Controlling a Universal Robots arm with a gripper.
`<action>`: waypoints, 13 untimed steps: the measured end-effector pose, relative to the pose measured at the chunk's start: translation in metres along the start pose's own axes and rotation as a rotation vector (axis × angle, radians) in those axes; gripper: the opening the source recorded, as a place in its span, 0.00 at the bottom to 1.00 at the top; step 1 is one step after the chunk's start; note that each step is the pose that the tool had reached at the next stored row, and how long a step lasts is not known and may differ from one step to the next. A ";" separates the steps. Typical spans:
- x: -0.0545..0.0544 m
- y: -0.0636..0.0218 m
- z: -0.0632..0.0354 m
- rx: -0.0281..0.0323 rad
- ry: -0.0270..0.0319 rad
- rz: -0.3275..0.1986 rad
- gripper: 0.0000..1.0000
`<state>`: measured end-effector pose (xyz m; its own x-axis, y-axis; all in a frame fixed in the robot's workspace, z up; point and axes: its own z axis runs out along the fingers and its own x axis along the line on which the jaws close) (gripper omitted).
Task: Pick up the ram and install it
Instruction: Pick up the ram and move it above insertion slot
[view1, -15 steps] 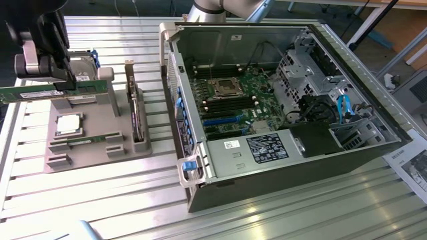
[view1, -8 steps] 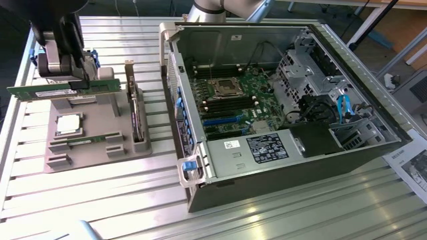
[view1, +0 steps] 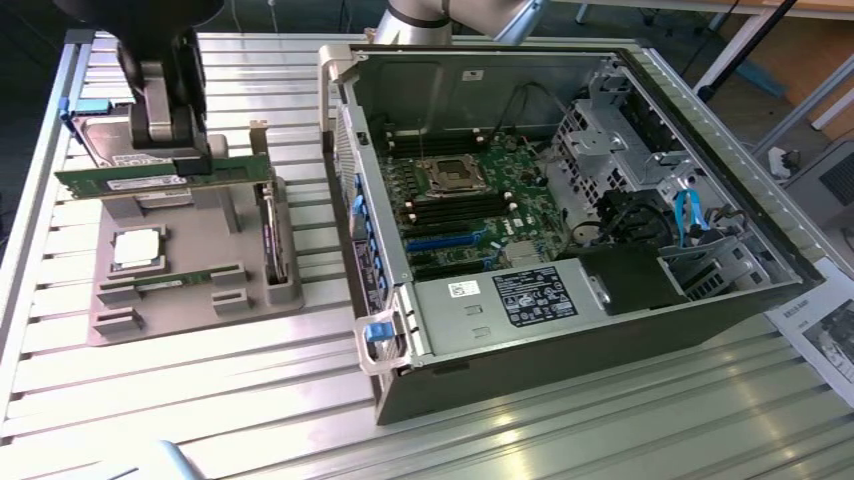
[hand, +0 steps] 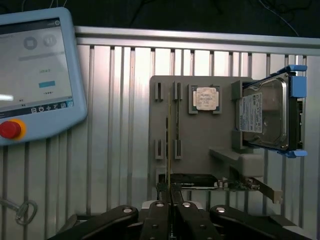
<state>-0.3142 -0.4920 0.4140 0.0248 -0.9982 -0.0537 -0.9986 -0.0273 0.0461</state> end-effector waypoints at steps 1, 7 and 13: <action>0.000 -0.0032 -0.0003 -0.0007 0.0000 0.000 0.12; 0.000 -0.0208 -0.0020 -0.0044 -0.0001 0.000 0.12; 0.001 -0.0368 -0.0041 -0.0082 -0.0002 0.000 0.12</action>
<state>-0.2772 -0.4920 0.4163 0.0244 -0.9983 -0.0538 -0.9981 -0.0273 0.0544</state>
